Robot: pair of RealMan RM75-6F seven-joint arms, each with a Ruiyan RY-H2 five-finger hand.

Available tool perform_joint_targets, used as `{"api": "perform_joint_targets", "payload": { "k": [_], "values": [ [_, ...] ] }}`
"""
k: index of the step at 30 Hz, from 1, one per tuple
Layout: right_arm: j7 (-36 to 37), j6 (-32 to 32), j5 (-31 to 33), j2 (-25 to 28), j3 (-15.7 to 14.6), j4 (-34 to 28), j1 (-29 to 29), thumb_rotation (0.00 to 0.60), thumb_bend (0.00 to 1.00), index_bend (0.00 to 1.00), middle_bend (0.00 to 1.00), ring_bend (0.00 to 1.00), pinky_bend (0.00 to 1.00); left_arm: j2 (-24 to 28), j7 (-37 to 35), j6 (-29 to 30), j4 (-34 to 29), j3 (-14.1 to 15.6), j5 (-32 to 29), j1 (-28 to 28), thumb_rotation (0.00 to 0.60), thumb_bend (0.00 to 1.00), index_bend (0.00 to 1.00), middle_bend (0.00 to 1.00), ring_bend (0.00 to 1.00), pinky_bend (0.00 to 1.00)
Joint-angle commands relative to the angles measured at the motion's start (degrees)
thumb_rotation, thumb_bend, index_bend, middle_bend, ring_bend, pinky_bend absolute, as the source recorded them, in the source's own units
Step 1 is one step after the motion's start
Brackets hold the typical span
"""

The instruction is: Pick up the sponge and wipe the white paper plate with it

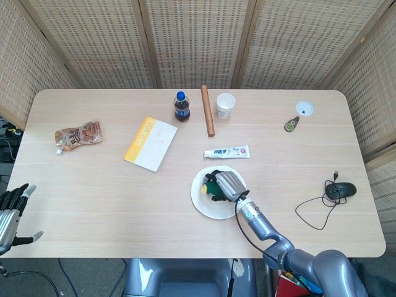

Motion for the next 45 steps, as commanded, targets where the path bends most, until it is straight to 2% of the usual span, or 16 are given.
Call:
{"api": "perform_joint_targets", "payload": {
  "k": [1, 10, 12, 16, 21, 25, 28, 32, 33, 36, 41, 42, 44, 45],
  "values": [
    [-0.38, 1.77, -1.02, 1.47, -0.69, -1.56, -1.30, 0.600, 0.43, 0.51, 0.53, 0.35, 0.43, 0.09, -0.16, 0.09, -0.05, 0.11, 0.23, 0.04, 0.600, 0.00, 0.00, 0.00, 0.00, 0.00],
    [0.06, 2.03, -3.72, 0.82, -6.13, 1.50, -4.81, 0.600, 0.43, 0.51, 0.53, 0.35, 0.43, 0.19, -0.27, 0.22, -0.19, 0.47, 0.96, 0.10, 0.600, 0.00, 0.00, 0.00, 0.00, 0.00],
    [-0.84, 2.14, -5.66, 0.46, -8.17, 3.03, -4.97, 0.600, 0.43, 0.51, 0.53, 0.35, 0.43, 0.20, -0.26, 0.28, -0.26, 0.51, 1.03, 0.13, 0.600, 0.00, 0.00, 0.00, 0.00, 0.00],
    [-0.62, 2.05, -6.43, -0.73, -8.75, 5.38, -5.00, 0.600, 0.43, 0.51, 0.53, 0.35, 0.43, 0.18, -0.24, 0.34, -0.27, 0.55, 1.05, 0.17, 0.600, 0.00, 0.00, 0.00, 0.00, 0.00],
    [1.07, 5.24, -6.94, -0.79, -7.21, 5.02, -4.37, 0.600, 0.43, 0.51, 0.53, 0.35, 0.43, 0.35, -0.67, 0.56, -0.28, 0.51, 1.13, 0.25, 0.600, 0.00, 0.00, 0.00, 0.00, 0.00],
    [1.46, 10.09, -7.69, 0.60, -4.82, 1.99, -3.23, 0.600, 0.44, 0.51, 0.53, 0.35, 0.43, 0.49, -0.97, 0.51, -0.24, 0.56, 1.25, 0.24, 0.600, 0.00, 0.00, 0.00, 0.00, 0.00],
    [-0.45, 12.75, -7.70, 3.05, -2.01, -1.83, -1.67, 0.600, 0.45, 0.51, 0.53, 0.35, 0.43, 0.60, -1.18, 0.56, -0.28, 0.62, 1.47, 0.24, 0.600, 0.00, 0.00, 0.00, 0.00, 0.00],
    [-3.90, 13.35, -7.02, 5.91, 0.53, -3.99, -0.29, 0.600, 0.45, 0.51, 0.53, 0.35, 0.43, 0.69, -1.37, 0.73, -0.32, 0.67, 1.67, 0.31, 0.600, 0.00, 0.00, 0.00, 0.00, 0.00],
    [-6.28, 11.83, -6.53, 7.54, 0.79, -3.68, 0.13, 0.600, 0.45, 0.51, 0.53, 0.35, 0.43, 0.73, -1.39, 0.83, -0.35, 0.71, 1.78, 0.36, 0.600, 0.00, 0.00, 0.00, 0.00, 0.00],
    [-14.73, 2.85, -5.17, 13.11, -1.20, -3.97, 1.07, 0.600, 0.44, 0.51, 0.53, 0.35, 0.37, 0.70, -1.30, 0.75, -0.33, 0.81, 1.88, 0.36, 0.600, 0.00, 0.00, 0.00, 0.00, 0.00],
    [-24.14, -4.69, -0.30, 16.64, -1.19, -6.40, 0.21, 0.600, 0.44, 0.51, 0.49, 0.35, 0.30, 0.63, -1.04, 0.50, -0.39, 0.94, 1.97, 0.26, 0.600, 0.00, 0.00, 0.00, 0.00, 0.00],
    [-25.72, -6.33, 1.12, 17.11, -1.01, -7.00, -0.04, 0.600, 0.44, 0.50, 0.46, 0.33, 0.28, 0.61, -0.96, 0.52, -0.43, 0.96, 2.05, 0.25, 0.600, 0.00, 0.00, 0.00, 0.00, 0.00],
    [-29.40, -10.27, 4.46, 18.22, -0.79, -8.46, -0.59, 0.600, 0.39, 0.42, 0.33, 0.23, 0.22, 0.57, -0.64, 0.61, -0.54, 1.14, 2.42, 0.28, 0.600, 0.00, 0.00, 0.00, 0.00, 0.00],
    [-30.88, -13.37, 6.67, 19.04, -0.74, -9.87, -0.70, 0.600, 0.33, 0.31, 0.19, 0.13, 0.15, 0.57, -0.44, 0.58, -0.57, 1.27, 2.60, 0.29, 0.600, 0.00, 0.00, 0.00, 0.00, 0.00]
  ]
}}
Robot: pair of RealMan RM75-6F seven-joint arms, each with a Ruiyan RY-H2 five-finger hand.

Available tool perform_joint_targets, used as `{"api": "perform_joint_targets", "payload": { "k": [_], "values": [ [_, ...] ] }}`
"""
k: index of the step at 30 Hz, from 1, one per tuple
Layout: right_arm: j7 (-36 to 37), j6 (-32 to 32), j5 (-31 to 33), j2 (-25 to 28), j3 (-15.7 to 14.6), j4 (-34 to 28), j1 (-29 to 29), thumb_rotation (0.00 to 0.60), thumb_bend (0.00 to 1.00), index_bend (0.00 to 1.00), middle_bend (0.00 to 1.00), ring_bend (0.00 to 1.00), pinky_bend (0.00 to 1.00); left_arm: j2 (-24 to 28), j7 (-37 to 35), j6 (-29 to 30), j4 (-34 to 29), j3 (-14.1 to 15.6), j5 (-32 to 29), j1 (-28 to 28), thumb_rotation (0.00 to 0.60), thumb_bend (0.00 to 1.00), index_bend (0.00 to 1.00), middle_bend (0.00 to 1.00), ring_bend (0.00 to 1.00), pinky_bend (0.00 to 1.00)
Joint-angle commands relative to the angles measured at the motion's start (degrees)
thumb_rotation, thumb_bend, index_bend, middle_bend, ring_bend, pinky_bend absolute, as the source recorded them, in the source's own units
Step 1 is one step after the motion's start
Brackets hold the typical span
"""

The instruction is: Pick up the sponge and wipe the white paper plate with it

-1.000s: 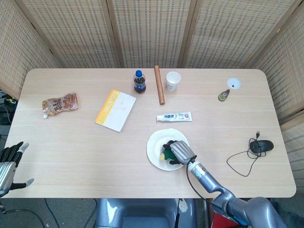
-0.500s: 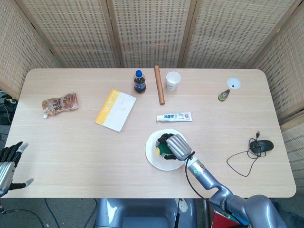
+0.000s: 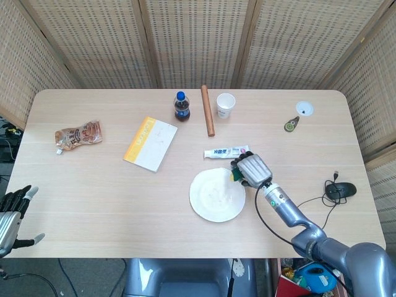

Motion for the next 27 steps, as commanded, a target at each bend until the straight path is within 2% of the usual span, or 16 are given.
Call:
{"api": "perform_joint_targets", "payload": {
  "k": [1, 3, 4, 9, 11, 15, 18, 19, 20, 23, 27],
  "values": [
    [-8.35, -10.46, 8.89, 4.58, 0.65, -5.60, -0.62, 0.600, 0.25, 0.19, 0.08, 0.05, 0.08, 0.00, 0.40, 0.04, -0.15, 0.26, 0.39, 0.04, 0.600, 0.00, 0.00, 0.00, 0.00, 0.00],
    [-10.84, -12.17, 12.62, 6.18, 2.04, -9.48, -0.76, 0.600, 0.17, 0.04, 0.00, 0.00, 0.00, 0.02, 0.40, 0.05, -0.25, 0.35, 0.52, 0.06, 0.600, 0.00, 0.00, 0.00, 0.00, 0.00],
    [-11.99, -12.05, 14.19, 6.98, 2.81, -11.50, -0.93, 0.600, 0.16, 0.01, 0.00, 0.00, 0.00, 0.04, 0.39, 0.05, -0.25, 0.37, 0.56, 0.06, 0.600, 0.00, 0.00, 0.00, 0.00, 0.00],
    [-15.85, -6.49, 17.71, 11.59, 5.47, -22.60, -2.94, 0.600, 0.15, 0.00, 0.00, 0.00, 0.00, 0.16, -0.80, 0.03, 0.06, 0.49, 1.62, -0.21, 0.600, 0.00, 0.00, 0.00, 0.00, 0.00],
    [-16.32, -2.63, 16.88, 15.13, 5.43, -28.82, -5.01, 0.600, 0.14, 0.00, 0.00, 0.00, 0.00, 0.43, -1.38, 0.03, 0.12, 0.66, 2.01, -0.21, 0.600, 0.00, 0.00, 0.00, 0.00, 0.00],
    [-16.75, 0.84, 15.79, 18.63, 4.87, -34.22, -7.17, 0.600, 0.13, 0.00, 0.00, 0.00, 0.00, 0.67, -1.99, 0.07, 0.21, 0.80, 2.29, -0.18, 0.600, 0.00, 0.00, 0.00, 0.00, 0.00],
    [-16.26, 4.60, 13.33, 21.64, 3.70, -37.93, -9.60, 0.600, 0.11, 0.00, 0.00, 0.00, 0.00, 0.90, -2.57, 0.66, 0.26, 0.76, 2.66, -0.03, 0.600, 0.00, 0.00, 0.00, 0.00, 0.00],
    [-16.34, 8.12, 11.10, 23.56, 2.44, -38.96, -11.83, 0.600, 0.10, 0.00, 0.00, 0.00, 0.00, 0.99, -2.75, 1.78, 0.38, 0.45, 2.81, 0.30, 0.600, 0.00, 0.00, 0.00, 0.00, 0.00],
    [-15.68, 14.36, 7.80, 25.90, 0.26, -40.13, -15.96, 0.600, 0.06, 0.00, 0.00, 0.00, 0.00, 1.01, -3.03, 3.43, 0.57, 0.23, 3.16, 0.93, 0.600, 0.00, 0.00, 0.00, 0.00, 0.00],
    [-12.30, 21.09, 3.51, 28.06, -2.45, -40.06, -20.67, 0.600, 0.00, 0.00, 0.00, 0.00, 0.00, 0.97, -3.78, 5.09, 0.97, 0.29, 3.91, 1.68, 0.600, 0.00, 0.00, 0.00, 0.00, 0.00],
    [-8.87, 27.54, 1.23, 29.31, -4.43, -38.50, -25.60, 0.600, 0.00, 0.00, 0.00, 0.00, 0.00, 1.08, -4.58, 7.17, 1.34, 0.44, 4.88, 2.67, 0.600, 0.00, 0.00, 0.00, 0.00, 0.00]
  ]
}}
